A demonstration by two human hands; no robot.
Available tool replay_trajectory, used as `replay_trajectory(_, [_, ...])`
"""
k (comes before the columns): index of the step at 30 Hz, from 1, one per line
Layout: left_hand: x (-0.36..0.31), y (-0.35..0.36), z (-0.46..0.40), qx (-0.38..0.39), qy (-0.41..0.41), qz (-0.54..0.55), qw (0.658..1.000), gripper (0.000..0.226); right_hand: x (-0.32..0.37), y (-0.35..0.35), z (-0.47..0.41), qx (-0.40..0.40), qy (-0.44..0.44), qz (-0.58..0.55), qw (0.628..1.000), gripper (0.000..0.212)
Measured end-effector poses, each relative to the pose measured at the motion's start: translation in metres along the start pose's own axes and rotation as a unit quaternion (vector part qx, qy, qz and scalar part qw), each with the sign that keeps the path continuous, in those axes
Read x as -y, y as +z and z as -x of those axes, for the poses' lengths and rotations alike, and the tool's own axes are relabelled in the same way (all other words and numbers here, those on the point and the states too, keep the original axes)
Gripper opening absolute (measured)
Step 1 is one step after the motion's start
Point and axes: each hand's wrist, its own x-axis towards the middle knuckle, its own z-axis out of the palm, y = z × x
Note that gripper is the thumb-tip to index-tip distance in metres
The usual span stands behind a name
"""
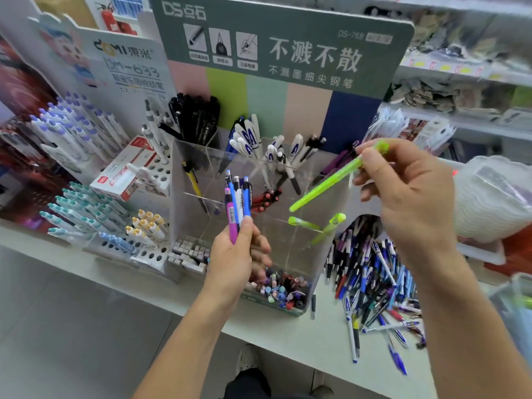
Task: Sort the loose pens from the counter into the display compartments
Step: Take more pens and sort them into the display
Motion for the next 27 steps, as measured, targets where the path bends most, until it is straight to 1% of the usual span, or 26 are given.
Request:
replay_trajectory(1, [0.003,-0.001,-0.002,-0.014,0.006,-0.011,1.0,0.031,-0.001,-0.011,-0.001,-0.022,-0.047,0.047,0.998,0.011])
replay_trajectory(2, [0.005,0.0,-0.003,-0.018,0.01,-0.02,1.0,0.03,-0.004,-0.017,-0.001,-0.019,-0.078,0.104,0.991,0.011])
replay_trajectory(4, [0.008,0.005,-0.002,-0.012,0.012,-0.03,0.999,0.028,-0.018,-0.014,0.0,0.038,-0.105,0.23,0.967,0.01])
replay_trajectory(6, [0.009,0.014,0.002,0.005,0.015,-0.04,0.999,0.029,-0.038,-0.004,0.004,0.101,-0.1,0.32,0.937,0.009])
replay_trajectory(8, [0.009,0.024,0.007,0.027,0.014,-0.031,0.999,0.029,-0.053,0.002,0.009,0.115,-0.074,0.343,0.929,0.02])
replay_trajectory(10, [0.009,0.032,0.009,0.05,0.005,-0.009,0.999,0.029,-0.058,0.003,0.014,0.1,-0.061,0.326,0.938,0.031])
replay_trajectory(12, [0.007,0.039,0.01,0.079,-0.013,0.019,0.997,0.029,-0.057,0.004,0.018,0.114,-0.066,0.307,0.943,0.036])
replay_trajectory(13, [0.006,0.042,0.01,0.093,-0.024,0.038,0.995,0.029,-0.056,0.005,0.019,0.137,-0.069,0.313,0.937,0.038])
replay_trajectory(15, [0.001,0.046,0.01,0.106,-0.04,0.067,0.991,0.029,-0.056,0.01,0.018,0.188,-0.075,0.369,0.907,0.038])
replay_trajectory(17, [-0.002,0.046,0.01,0.092,-0.039,0.074,0.992,0.029,-0.055,0.016,0.015,0.216,-0.078,0.415,0.88,0.028])
replay_trajectory(18, [-0.002,0.044,0.009,0.081,-0.033,0.072,0.994,0.03,-0.055,0.02,0.014,0.219,-0.081,0.419,0.878,0.022])
replay_trajectory(19, [-0.001,0.04,0.008,0.071,-0.027,0.065,0.995,0.03,-0.055,0.023,0.015,0.211,-0.083,0.412,0.883,0.016])
replay_trajectory(20, [0.0,0.036,0.007,0.065,-0.019,0.055,0.996,0.031,-0.057,0.024,0.016,0.188,-0.083,0.396,0.895,0.014])
replay_trajectory(22, [0.003,0.026,0.006,0.067,-0.004,0.043,0.997,0.035,-0.062,0.023,0.017,0.105,-0.078,0.357,0.925,0.013])
replay_trajectory(23, [0.003,0.02,0.005,0.074,0.0,0.051,0.996,0.033,-0.064,0.021,0.018,0.074,-0.072,0.343,0.934,0.013])
replay_trajectory(24, [0.004,0.015,0.005,0.084,0.0,0.063,0.994,0.031,-0.065,0.02,0.018,0.065,-0.065,0.336,0.937,0.013])
replay_trajectory(25, [0.003,0.01,0.006,0.096,-0.002,0.07,0.993,0.03,-0.064,0.02,0.02,0.073,-0.058,0.344,0.934,0.014])
replay_trajectory(27, [0.003,-0.001,0.008,0.117,-0.005,0.064,0.991,0.031,-0.058,0.019,0.023,0.08,-0.061,0.4,0.911,0.019])
